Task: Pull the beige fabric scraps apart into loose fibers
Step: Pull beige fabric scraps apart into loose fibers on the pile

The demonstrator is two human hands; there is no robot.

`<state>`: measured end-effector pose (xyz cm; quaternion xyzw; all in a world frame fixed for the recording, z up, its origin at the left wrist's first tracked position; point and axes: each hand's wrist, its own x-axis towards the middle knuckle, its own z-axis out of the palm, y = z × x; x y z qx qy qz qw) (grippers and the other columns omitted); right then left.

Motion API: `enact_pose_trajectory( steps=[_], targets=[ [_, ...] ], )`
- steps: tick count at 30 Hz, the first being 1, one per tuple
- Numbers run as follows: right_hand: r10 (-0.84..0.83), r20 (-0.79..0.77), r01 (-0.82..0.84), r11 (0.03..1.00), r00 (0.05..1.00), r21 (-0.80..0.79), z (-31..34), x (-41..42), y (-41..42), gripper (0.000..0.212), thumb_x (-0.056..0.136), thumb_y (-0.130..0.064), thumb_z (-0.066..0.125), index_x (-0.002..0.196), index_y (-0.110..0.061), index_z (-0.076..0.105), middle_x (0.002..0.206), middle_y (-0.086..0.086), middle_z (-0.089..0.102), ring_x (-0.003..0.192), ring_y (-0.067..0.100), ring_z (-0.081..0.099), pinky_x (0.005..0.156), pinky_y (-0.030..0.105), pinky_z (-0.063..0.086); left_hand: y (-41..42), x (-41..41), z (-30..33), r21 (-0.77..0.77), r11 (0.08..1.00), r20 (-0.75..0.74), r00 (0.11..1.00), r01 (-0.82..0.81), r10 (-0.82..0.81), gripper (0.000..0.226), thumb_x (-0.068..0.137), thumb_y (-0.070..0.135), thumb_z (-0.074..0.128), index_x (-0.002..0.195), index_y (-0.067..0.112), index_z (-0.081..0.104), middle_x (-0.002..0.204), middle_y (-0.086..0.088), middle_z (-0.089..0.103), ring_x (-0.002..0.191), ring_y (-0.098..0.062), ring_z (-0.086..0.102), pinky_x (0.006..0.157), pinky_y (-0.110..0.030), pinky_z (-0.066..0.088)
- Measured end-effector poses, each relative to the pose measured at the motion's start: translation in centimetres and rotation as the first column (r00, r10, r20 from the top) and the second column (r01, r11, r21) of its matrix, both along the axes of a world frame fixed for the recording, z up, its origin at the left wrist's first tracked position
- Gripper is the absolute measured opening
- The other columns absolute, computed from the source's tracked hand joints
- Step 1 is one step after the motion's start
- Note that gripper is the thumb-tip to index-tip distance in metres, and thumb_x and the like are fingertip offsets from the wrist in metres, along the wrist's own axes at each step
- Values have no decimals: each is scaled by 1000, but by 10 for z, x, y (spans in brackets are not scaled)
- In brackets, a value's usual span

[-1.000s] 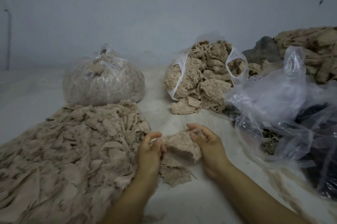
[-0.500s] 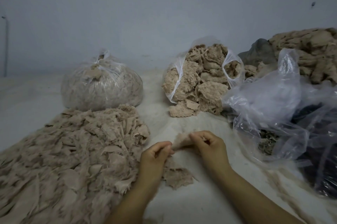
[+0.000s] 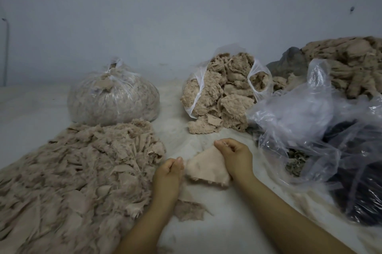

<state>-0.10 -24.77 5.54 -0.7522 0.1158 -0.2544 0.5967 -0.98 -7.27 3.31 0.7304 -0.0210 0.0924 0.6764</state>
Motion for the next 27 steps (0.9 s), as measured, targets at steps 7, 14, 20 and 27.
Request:
enact_pose_trajectory(
  steps=[7,14,20,27],
  targets=[
    [-173,-388,-101,799,905,-593,9,10,-14,51,93,-53,48,134,-22,48,133,11,49,124,30,43,97,37,37,17,-2,20,212,964,-12,987,159,-160,19,98,27,46,84,19,57,74,2,60,65,-9,55,63,-24,43],
    [362,-378,-522,630,852,-575,-13,-53,42,30,77,-52,70,75,-23,62,70,-10,52,65,5,48,58,19,35,67,-3,21,666,630,-127,893,400,-433,60,86,25,67,140,20,41,125,14,49,115,-1,49,95,-8,35],
    [404,-126,-395,914,906,88,-12,-50,46,19,94,-18,58,78,-10,51,65,13,57,66,20,50,63,30,42,60,-13,5,572,735,-70,915,364,-398,58,83,23,71,129,37,39,123,10,48,116,-7,49,81,0,36],
    [508,-32,-467,814,861,345,-16,-54,46,27,97,-18,52,72,-18,63,74,4,67,70,20,63,63,29,51,34,-13,11,-55,894,-174,878,444,-446,46,75,22,76,117,25,58,98,2,68,89,-7,67,76,-19,52]
  ],
)
